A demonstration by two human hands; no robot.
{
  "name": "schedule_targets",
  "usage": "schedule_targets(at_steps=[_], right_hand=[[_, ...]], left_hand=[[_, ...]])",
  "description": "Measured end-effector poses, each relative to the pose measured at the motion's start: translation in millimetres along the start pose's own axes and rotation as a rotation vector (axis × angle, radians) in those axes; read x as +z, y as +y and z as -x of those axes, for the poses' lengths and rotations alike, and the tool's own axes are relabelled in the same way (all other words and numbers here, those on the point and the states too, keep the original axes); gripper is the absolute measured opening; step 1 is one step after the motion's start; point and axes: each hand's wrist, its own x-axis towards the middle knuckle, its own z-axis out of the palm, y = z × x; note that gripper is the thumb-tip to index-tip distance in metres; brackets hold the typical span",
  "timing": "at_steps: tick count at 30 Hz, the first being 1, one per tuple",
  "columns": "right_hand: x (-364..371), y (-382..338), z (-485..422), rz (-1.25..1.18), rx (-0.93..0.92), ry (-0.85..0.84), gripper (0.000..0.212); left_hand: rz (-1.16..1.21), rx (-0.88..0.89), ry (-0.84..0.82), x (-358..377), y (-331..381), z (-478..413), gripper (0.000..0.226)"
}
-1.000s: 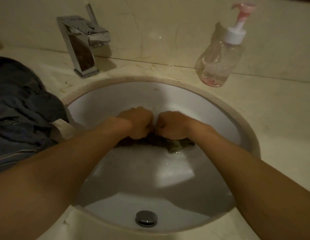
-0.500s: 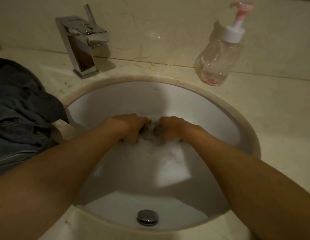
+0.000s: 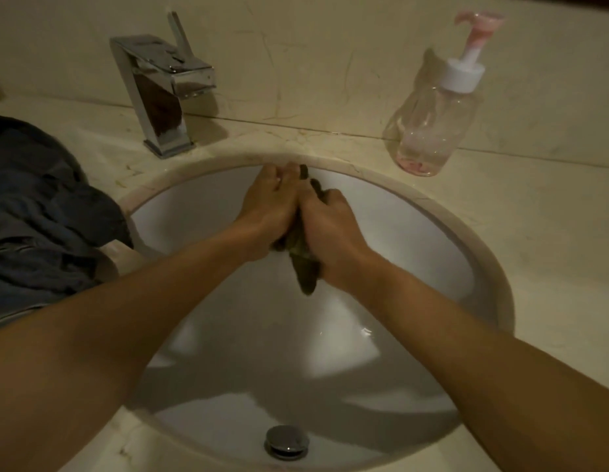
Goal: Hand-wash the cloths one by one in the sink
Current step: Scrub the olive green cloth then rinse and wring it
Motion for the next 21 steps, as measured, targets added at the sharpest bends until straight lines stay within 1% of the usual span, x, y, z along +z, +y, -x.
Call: schedule_targets(at_steps=[1, 2, 4, 6, 7, 9, 10, 11, 13, 15, 17, 19, 21], right_hand=[[4.6, 0.2, 6.9, -0.008, 0.019, -0.02, 0.034], [6.7, 1.2, 9.1, 0.002, 0.022, -0.013, 0.035], [-1.3, 2.3, 4.0, -0.006, 0.007, 0.035, 0.038], [-10.2, -0.1, -5.6, 0.018, -0.043, 0.125, 0.039], [-15.3, 0.1, -10.8, 0.006, -0.06, 0.143, 0.044], [-26.7, 5.3, -24.7, -0.077, -0.015, 0.164, 0.057], [-29.2, 6.3, -28.9, -0.103, 0.02, 0.166, 0.058], [-29.0, 3.5, -26.3, -0.113, 0.027, 0.169, 0.053], [-17.7, 5.3, -22.1, -0.06, 0.047, 0.187, 0.04], [-0.9, 8.5, -14.5, -0.041, 0.08, 0.108, 0.041], [11.4, 11.7, -9.5, -0.002, 0.065, 0.03, 0.037], [4.8, 5.9, -6.4, 0.008, 0.018, 0.058, 0.033], [-15.5, -0.5, -12.4, -0.001, 0.0, 0.141, 0.033]], left_hand=[[0.05, -0.042, 0.02, -3.0, 1.0, -0.5, 0.034], [0.097, -0.078, 0.004, -4.2, 1.4, 0.0, 0.035], [0.108, -0.097, -0.088, -1.2, 3.2, 4.8, 0.036], [-0.007, -0.052, -0.158, 5.4, 8.2, 14.7, 0.035], [-0.037, -0.01, -0.181, 9.1, 10.8, 19.1, 0.035], [-0.024, 0.054, -0.237, 16.3, 14.0, 24.9, 0.035], [-0.029, 0.069, -0.258, 18.1, 13.0, 25.7, 0.037], [-0.057, 0.07, -0.268, 18.1, 11.7, 24.7, 0.04], [-0.113, 0.019, -0.234, 13.8, 6.7, 17.8, 0.042], [-0.104, -0.073, -0.138, 5.9, 3.9, 10.3, 0.038], [-0.027, -0.156, -0.051, -1.6, 4.2, 6.5, 0.034], [0.041, -0.172, -0.079, -3.7, 6.8, 8.3, 0.033], [0.032, -0.118, -0.178, 2.7, 10.8, 17.6, 0.032]])
